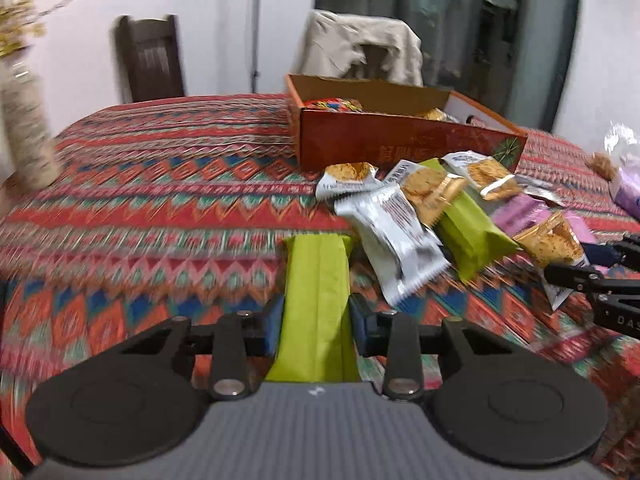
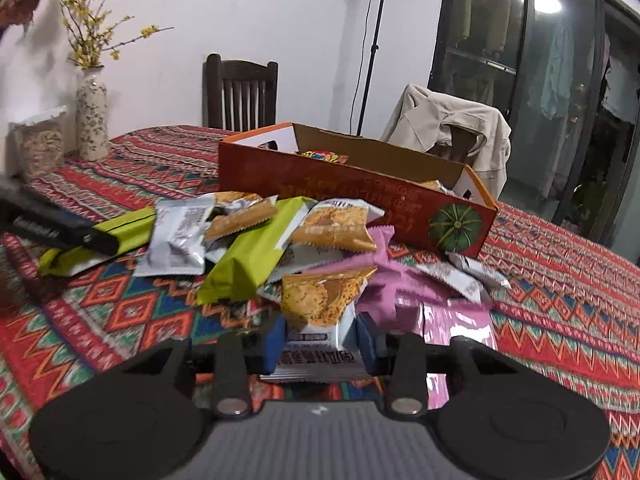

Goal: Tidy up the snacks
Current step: 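Grasp a green bar with the left gripper while the right grasps a cracker pack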

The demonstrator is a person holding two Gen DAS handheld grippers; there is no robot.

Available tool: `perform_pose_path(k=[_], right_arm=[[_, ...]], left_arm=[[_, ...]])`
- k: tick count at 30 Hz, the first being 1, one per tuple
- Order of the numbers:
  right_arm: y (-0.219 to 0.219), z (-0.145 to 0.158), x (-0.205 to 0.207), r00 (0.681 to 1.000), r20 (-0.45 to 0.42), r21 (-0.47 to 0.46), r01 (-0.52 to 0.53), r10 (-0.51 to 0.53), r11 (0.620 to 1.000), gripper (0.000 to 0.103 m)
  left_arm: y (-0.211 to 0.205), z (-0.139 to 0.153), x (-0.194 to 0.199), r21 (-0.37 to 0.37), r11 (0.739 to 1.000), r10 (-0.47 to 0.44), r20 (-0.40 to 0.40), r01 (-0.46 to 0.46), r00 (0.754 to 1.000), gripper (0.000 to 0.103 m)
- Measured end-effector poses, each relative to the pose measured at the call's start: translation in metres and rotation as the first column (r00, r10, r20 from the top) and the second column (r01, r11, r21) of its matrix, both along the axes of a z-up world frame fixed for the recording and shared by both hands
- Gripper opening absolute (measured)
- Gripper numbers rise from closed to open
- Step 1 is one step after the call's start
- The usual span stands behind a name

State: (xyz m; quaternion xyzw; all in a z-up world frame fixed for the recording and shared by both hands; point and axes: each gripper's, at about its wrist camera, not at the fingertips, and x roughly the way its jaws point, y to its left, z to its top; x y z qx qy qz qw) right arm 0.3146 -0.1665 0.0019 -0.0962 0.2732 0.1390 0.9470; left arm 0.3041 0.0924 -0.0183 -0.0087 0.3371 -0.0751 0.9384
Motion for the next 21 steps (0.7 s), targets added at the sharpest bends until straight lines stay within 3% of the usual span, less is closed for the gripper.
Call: perform_pose_path(k=[3, 7, 13, 21], right_arm=[[-0.011, 0.003, -0.020, 1.000, -0.016, 0.036, -0.015, 0.016, 0.999, 0.038], [-0.027, 0.001, -0.054, 1.000, -0.025, 0.070, -0.014, 0.015, 0.997, 0.038], [-0.057, 0.001, -0.101, 0.999, -0.040, 0.126, 0.019, -0.014, 0.992, 0.038], [-0.085, 0.012, -0.135, 0.999, -0.001, 0.173, 0.043, -0.043, 0.984, 0.038]], left_arm=[[-0.008, 0.002, -0.043, 0.011, 0.996, 0.086, 0.021, -0.087, 0.996, 0.035], [-0.015, 0.008, -0.095, -0.047, 0.985, 0.165, 0.033, -0.164, 0.986, 0.035], [-0.040, 0.028, -0.135, -0.041, 0.991, 0.128, 0.071, -0.125, 0.989, 0.035], [-0.070, 0.045, -0.151, -0.054, 0.994, 0.100, 0.123, -0.094, 0.987, 0.035]])
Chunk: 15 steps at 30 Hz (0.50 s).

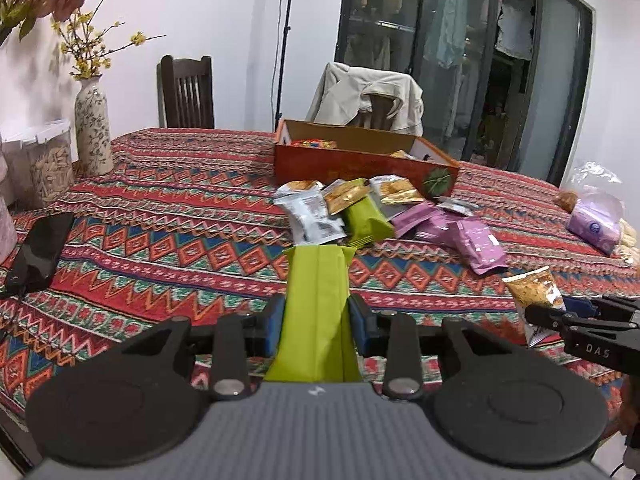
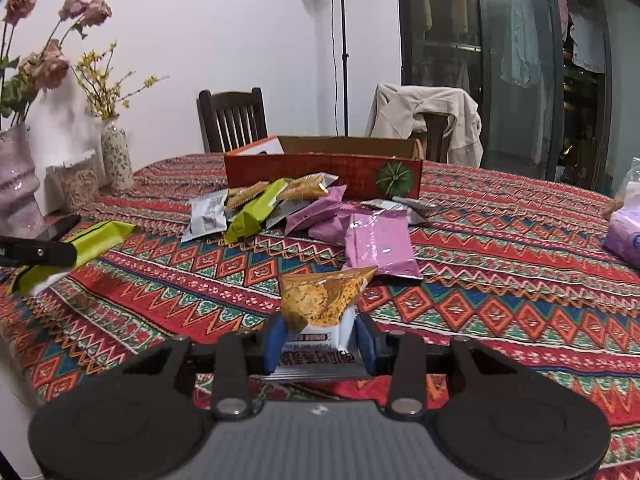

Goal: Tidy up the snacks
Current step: 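Grasp a green bar with the left gripper while the right grasps a cracker pack, then carry the green bar and cracker pack into the box and release both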

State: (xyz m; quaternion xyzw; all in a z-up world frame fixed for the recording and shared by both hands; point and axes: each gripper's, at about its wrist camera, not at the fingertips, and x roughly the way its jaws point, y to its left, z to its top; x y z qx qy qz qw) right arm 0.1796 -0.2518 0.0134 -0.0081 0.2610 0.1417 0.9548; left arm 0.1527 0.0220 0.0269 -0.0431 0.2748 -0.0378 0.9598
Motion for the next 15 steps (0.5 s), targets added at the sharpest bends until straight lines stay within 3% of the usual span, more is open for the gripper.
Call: perform_pose_path(k=[9, 15], right_arm=[[-0.019, 0.009, 0.002, 1.000, 0.020, 0.048, -0.002, 0.001, 0.999, 0.038], [-0.029, 0.037, 0.039, 0.996, 0.060, 0.108, -0.066, 0.060, 0.992, 0.038]], left_arm=[[-0.015, 0.015, 0.024, -0.019, 1.000, -0.018, 0.021, 0.019, 1.000, 0.035], [-0.026, 0.050, 0.101, -0.041, 0.995, -0.084, 0.072, 0.087, 0.994, 0.035]])
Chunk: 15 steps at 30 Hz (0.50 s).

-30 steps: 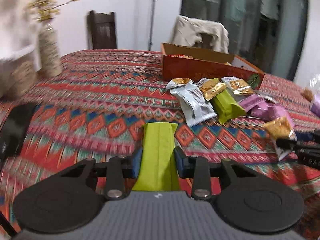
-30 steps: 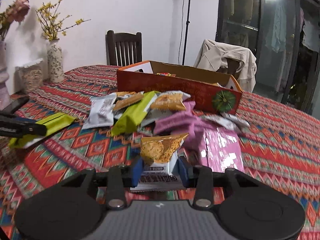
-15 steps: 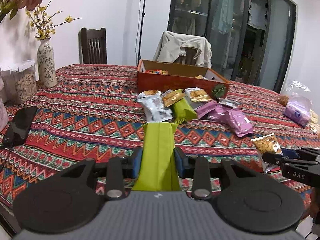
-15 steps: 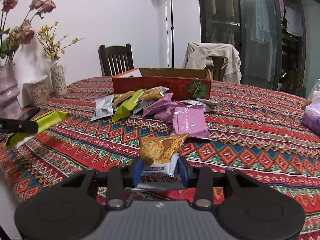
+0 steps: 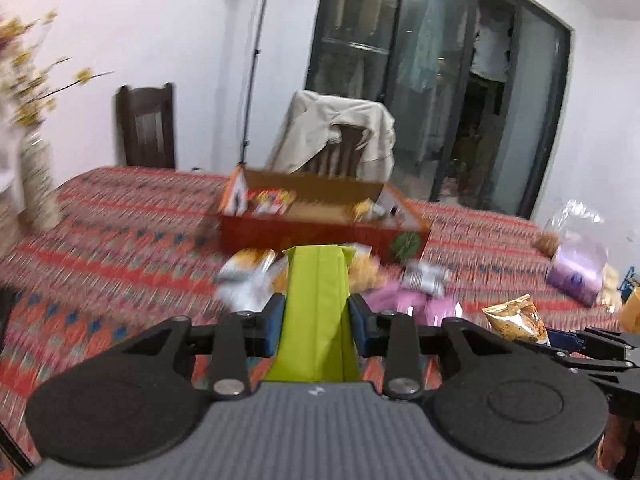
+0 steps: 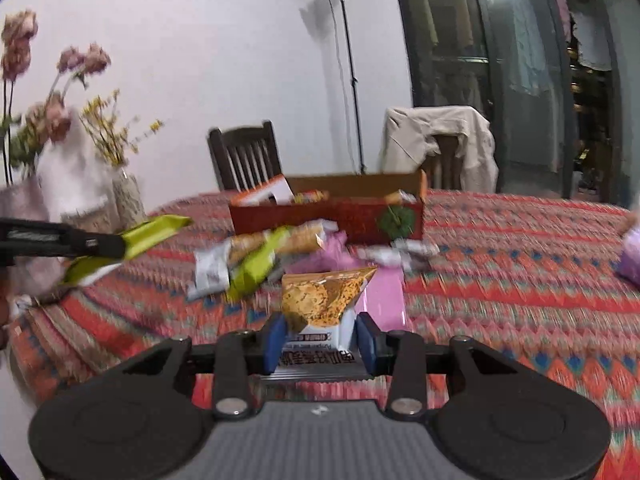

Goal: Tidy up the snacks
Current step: 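Carry the green bar and cracker pack into the box and release both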

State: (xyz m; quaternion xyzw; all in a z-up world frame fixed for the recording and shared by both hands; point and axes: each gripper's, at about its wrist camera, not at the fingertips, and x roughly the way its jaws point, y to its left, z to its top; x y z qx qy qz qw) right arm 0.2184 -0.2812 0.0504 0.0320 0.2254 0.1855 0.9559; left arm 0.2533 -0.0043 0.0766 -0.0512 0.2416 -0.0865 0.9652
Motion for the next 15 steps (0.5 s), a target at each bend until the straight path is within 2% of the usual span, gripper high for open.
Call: perform_pose_path(k=[5, 8, 10, 12, 15], right_arm=[[-0.004, 0.045, 0.080, 0.997, 0.071, 0.027, -0.046, 0.044, 0.999, 0.038], [-0.001, 0.067, 0.154, 0.997, 0.046, 0.057, -0.071, 0.069, 0.996, 0.038], [0.002, 0.076, 0.205, 0.997, 0.015, 0.078, -0.073, 0.072, 0.994, 0.038], [0.010, 0.080, 0.259, 0.997, -0.022, 0.059, -0.068, 0.069, 0.996, 0.038], [0.026, 0.070, 0.338, 0.993, -0.113, 0.007, -0.043, 0.044, 0.999, 0.038]], left_arm=[[-0.026, 0.031, 0.112, 0.045, 0.998, -0.041, 0.014, 0.041, 0.999, 0.035], [-0.038, 0.036, 0.187, 0.064, 0.997, -0.032, -0.017, 0.033, 0.999, 0.035], [-0.044, 0.031, 0.235, 0.070, 0.997, -0.018, -0.053, 0.021, 0.998, 0.035], [-0.045, 0.020, 0.280, 0.059, 0.998, 0.013, -0.103, -0.007, 0.995, 0.035], [-0.045, -0.005, 0.337, 0.062, 0.998, 0.029, -0.180, -0.018, 0.983, 0.035]])
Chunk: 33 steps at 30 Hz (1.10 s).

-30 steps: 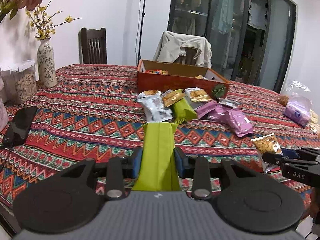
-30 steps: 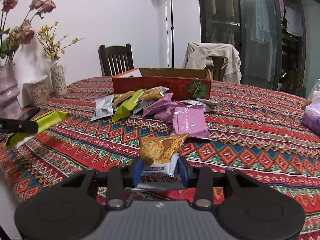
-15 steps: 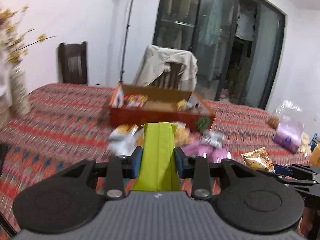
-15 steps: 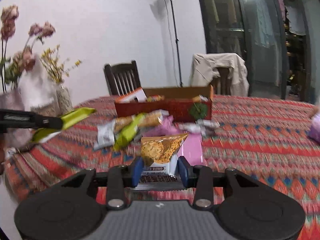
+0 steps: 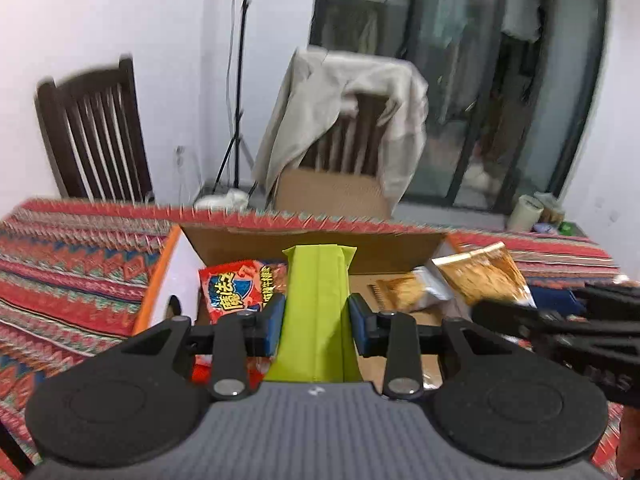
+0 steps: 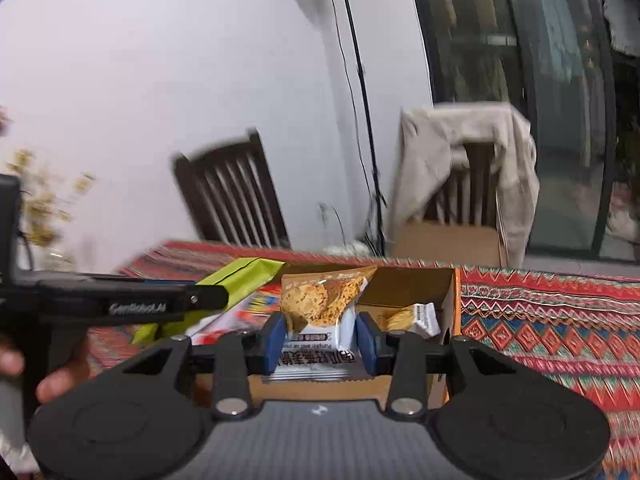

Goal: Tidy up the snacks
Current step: 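Carry the green bar and cracker pack into the box and release both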

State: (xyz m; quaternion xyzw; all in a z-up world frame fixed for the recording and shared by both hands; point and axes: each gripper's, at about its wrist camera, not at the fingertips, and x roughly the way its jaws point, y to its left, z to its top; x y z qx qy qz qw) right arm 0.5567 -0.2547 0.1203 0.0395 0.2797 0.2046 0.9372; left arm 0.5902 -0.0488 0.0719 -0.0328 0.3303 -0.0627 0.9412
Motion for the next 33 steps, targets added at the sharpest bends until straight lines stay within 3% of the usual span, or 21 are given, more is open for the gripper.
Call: perform_pose_path(k=[3, 7, 9, 12, 14, 16, 22, 27, 31, 33], right_arm=[[0.020, -0.020, 0.069, 0.996, -0.083, -0.085, 0.020, -0.027, 0.996, 0.038], [0.043, -0.053, 0.138, 0.977, -0.206, -0.104, 0.024, -0.046, 0.994, 0.038], [0.052, -0.067, 0.158, 0.969, -0.242, -0.119, 0.023, -0.052, 0.993, 0.040], [0.059, -0.081, 0.177, 0.958, -0.276, -0.137, 0.045, -0.082, 0.990, 0.041], [0.059, -0.084, 0.180, 0.957, -0.275, -0.130, 0.055, -0.089, 0.990, 0.053], [0.057, -0.084, 0.178, 0.958, -0.271, -0.120, 0.058, -0.089, 0.991, 0.062], [0.047, -0.052, 0.148, 0.973, -0.212, -0.139, 0.062, -0.091, 0.988, 0.065], [0.033, -0.009, 0.103, 0.983, -0.150, -0.161, 0.080, -0.105, 0.984, 0.074], [0.019, 0.028, 0.052, 0.990, -0.083, -0.171, 0.103, -0.118, 0.980, 0.087], [0.012, 0.050, 0.017, 0.992, -0.041, -0.172, 0.110, -0.119, 0.979, 0.087]], left_arm=[[0.000, -0.024, 0.046, 0.001, 1.000, 0.024, -0.063, -0.024, 0.998, 0.035], [-0.001, -0.053, 0.087, 0.033, 0.999, 0.036, -0.120, -0.033, 0.992, 0.036], [-0.001, -0.059, 0.094, 0.059, 0.998, 0.040, -0.140, -0.032, 0.989, 0.038], [0.011, -0.055, 0.094, -0.002, 1.000, 0.023, -0.131, -0.023, 0.991, 0.049], [0.016, -0.050, 0.088, 0.016, 1.000, 0.018, -0.098, -0.016, 0.995, 0.056], [0.019, -0.044, 0.083, 0.022, 1.000, 0.001, -0.084, 0.001, 0.996, 0.063], [0.028, -0.018, 0.053, 0.044, 0.999, -0.023, -0.070, 0.026, 0.997, 0.072], [0.041, 0.026, 0.002, 0.059, 0.998, -0.031, -0.025, 0.033, 0.999, 0.078], [0.053, 0.070, -0.053, 0.074, 0.996, -0.051, 0.051, 0.047, 0.997, 0.087], [0.058, 0.091, -0.088, 0.090, 0.994, -0.075, 0.092, 0.067, 0.993, 0.092]])
